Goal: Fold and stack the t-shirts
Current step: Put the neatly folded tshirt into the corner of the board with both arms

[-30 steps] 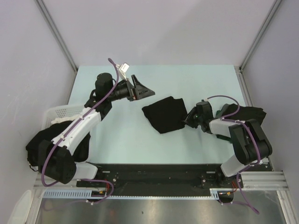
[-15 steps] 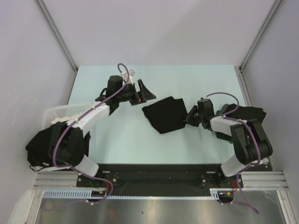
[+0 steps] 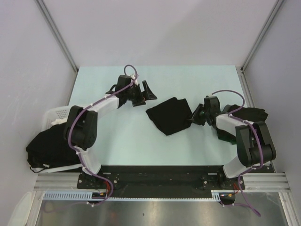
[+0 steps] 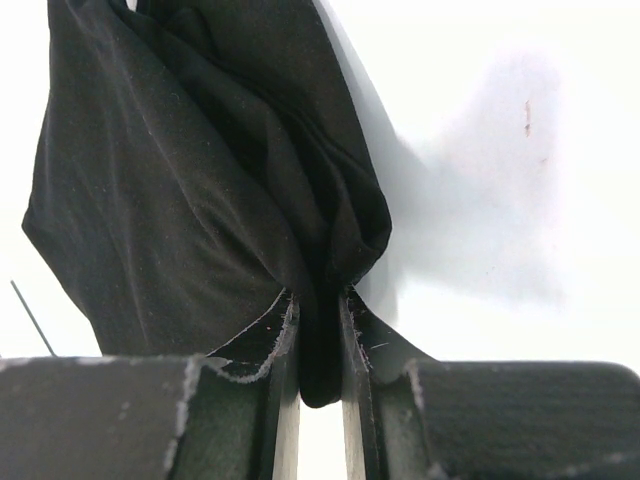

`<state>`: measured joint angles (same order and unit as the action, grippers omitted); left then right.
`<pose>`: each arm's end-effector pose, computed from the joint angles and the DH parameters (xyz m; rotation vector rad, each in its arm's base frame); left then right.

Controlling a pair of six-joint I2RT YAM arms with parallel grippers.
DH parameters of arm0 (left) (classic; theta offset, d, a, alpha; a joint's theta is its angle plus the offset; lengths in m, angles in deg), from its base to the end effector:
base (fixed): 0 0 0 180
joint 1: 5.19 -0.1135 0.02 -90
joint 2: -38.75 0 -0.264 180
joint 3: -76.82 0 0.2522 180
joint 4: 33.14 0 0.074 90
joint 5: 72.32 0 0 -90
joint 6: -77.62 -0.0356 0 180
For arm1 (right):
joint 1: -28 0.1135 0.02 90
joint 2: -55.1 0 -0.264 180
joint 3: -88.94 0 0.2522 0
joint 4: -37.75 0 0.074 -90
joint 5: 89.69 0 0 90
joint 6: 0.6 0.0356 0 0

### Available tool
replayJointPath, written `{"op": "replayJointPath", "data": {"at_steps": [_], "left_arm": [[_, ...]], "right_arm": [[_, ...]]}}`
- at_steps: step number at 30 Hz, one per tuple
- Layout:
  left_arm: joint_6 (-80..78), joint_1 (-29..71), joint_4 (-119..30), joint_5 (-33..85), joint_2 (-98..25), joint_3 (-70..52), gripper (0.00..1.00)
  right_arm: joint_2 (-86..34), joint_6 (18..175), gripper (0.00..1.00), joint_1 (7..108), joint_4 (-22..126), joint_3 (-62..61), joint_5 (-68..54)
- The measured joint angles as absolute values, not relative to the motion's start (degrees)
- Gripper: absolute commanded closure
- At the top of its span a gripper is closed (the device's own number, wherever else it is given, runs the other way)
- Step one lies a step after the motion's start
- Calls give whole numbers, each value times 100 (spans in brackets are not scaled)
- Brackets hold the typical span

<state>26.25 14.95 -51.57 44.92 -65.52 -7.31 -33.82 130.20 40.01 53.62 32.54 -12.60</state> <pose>0.3741 -0.1546 0.2166 -0.1077 2.3814 -1.0594 0.2916 0.0702 0.1606 0.5182 2.4521 0.6769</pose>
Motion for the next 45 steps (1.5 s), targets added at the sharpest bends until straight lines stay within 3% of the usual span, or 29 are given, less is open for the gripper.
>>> {"op": "replayJointPath", "data": {"at_steps": [14, 37, 45], "left_arm": [[2555, 1442, -5994, 4178, -7114, -1046, 1], [2574, 1521, -6180, 4486, -7717, -1328, 2], [2572, 1698, -6206, 4639, -7966, -1621, 16]], "right_arm": [[-3561, 12963, 88, 3918, 5419, 3075, -1290], [-3739, 12963, 89, 3872, 5417, 2955, -1373], [-3763, 12963, 89, 3826, 5415, 2940, -1415]]}}
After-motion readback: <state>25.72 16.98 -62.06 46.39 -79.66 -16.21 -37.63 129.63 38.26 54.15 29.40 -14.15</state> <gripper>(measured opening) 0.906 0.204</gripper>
